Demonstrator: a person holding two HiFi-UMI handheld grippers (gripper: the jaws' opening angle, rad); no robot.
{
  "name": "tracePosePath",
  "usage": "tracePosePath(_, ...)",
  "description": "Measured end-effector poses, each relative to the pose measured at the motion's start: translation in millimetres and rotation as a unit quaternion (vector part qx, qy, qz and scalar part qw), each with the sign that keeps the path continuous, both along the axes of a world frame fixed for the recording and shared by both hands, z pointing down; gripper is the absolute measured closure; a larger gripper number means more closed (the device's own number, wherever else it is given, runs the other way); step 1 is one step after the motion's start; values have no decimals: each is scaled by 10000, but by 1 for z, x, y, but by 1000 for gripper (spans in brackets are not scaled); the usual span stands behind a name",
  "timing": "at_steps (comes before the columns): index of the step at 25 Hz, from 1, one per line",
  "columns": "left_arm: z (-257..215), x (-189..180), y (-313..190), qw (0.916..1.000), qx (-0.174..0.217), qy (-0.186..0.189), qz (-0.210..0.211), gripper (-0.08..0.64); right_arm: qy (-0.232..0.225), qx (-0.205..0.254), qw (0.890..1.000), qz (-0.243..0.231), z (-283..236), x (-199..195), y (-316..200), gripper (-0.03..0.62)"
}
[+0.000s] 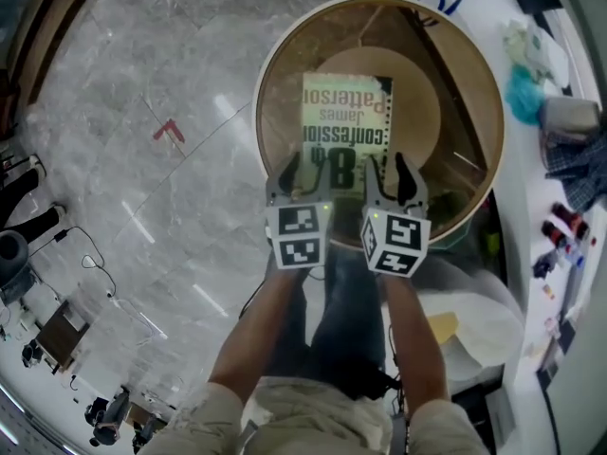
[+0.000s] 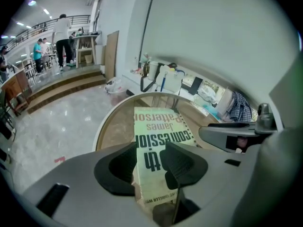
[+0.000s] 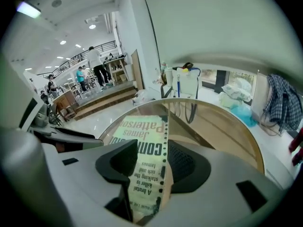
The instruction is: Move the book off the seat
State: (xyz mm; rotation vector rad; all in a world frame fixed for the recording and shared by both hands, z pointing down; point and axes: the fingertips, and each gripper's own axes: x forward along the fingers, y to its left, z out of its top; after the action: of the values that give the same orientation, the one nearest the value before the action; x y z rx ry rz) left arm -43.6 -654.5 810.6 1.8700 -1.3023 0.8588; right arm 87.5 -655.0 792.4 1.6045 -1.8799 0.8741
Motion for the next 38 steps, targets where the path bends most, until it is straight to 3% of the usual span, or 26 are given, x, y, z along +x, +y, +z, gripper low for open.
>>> tracePosePath(6,-103,1,-31,9965,790,147,218,367,70,863,9962,-115,-114,-12,-31,407)
tracePosePath(10,-201,-4,-60,9860,1627,248,269,389,-22,1551,9876,-256,-210,-26,-52,407)
tracePosePath(15,-329,-18,-66,9638,2653,-12,260,470,68,2204,9738,-552,-322,-45,-52,408)
tracePosePath(18,-399,-29,-68,9457,3246,-73,130,543,61,2633,9623,-676,-383,-56,-58,446)
tracePosePath(22,-476,-58,-71,9219,3875,18,-28,557,-60,3173,9445,-848,-458,-90,-68,499)
tracePosePath(25,-516,-80,-70,9068,4212,-92,-136,557,-132,3496,9317,-977,-502,-112,-68,588)
tracePosePath(31,-568,-108,-64,8833,4663,-183,-440,557,-216,3811,9138,-1386,-545,-146,-64,588)
tracePosePath(38,-587,-124,-56,8708,4871,-285,-610,557,-178,4042,9000,-1623,-571,-168,-58,588)
